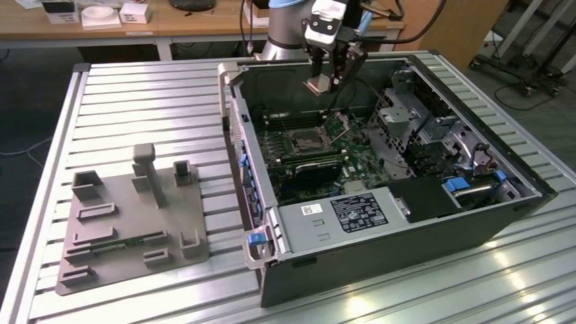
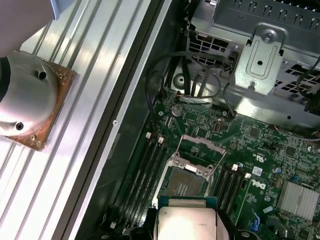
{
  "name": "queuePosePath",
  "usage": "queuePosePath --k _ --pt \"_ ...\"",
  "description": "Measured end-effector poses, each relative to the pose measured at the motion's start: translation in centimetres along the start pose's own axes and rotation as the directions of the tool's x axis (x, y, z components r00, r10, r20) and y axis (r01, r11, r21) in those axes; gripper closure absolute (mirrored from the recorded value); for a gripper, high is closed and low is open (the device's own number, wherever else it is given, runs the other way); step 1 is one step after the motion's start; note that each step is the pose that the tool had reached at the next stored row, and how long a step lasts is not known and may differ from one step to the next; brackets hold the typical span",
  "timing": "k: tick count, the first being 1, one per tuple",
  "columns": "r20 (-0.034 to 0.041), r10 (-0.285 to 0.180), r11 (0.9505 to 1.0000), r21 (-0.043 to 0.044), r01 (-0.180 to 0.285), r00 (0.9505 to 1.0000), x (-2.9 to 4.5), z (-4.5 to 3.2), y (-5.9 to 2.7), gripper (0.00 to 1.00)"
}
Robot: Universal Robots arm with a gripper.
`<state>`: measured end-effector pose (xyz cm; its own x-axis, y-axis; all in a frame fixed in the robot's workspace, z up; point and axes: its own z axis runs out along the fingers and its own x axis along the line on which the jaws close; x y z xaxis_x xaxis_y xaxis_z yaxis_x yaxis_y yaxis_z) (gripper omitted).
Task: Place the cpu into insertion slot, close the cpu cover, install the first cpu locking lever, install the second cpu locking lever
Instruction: 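Place the cpu into insertion slot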
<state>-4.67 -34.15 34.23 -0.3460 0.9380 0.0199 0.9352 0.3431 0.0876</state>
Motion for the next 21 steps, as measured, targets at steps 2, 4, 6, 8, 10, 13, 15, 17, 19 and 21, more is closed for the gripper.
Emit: queuePosePath --k 2,4,6,8,10,13,15,17,19,21 --pt "-0.0005 0.0 1.0 0.0006 0.0 1.0 0.0 0.06 -0.01 0.46" --pt "-0.0023 0.0 1.0 0.0077 0.0 1.0 0.0 0.19 -0.02 0.46" --pt "-0.005 0.001 0.9998 0.02 -0.001 1.0 0.0 0.35 -0.03 0.46" --pt "-0.0062 0.001 0.9995 0.0329 -0.001 1.0 -0.01 0.5 -0.04 0.46" --pt "-0.0075 0.002 0.9991 0.0427 -0.001 1.0 -0.02 0.68 -0.06 0.46" --pt "-0.0102 0.003 0.9983 0.0576 -0.002 0.9999 -0.02 0.94 -0.08 0.46" --pt "-0.0119 0.003 0.9977 0.067 -0.002 0.9999 -0.02 1.11 -0.1 0.46" --pt "-0.0113 0.003 0.9972 0.0743 -0.002 0.9999 -0.02 1.26 -0.11 0.46" --pt "-0.0092 0.003 0.9971 0.0767 -0.003 1.0 -0.02 1.27 -0.11 0.46" --pt "-0.009 0.003 0.9971 0.0766 -0.002 1.0 -0.03 1.27 -0.11 0.46"
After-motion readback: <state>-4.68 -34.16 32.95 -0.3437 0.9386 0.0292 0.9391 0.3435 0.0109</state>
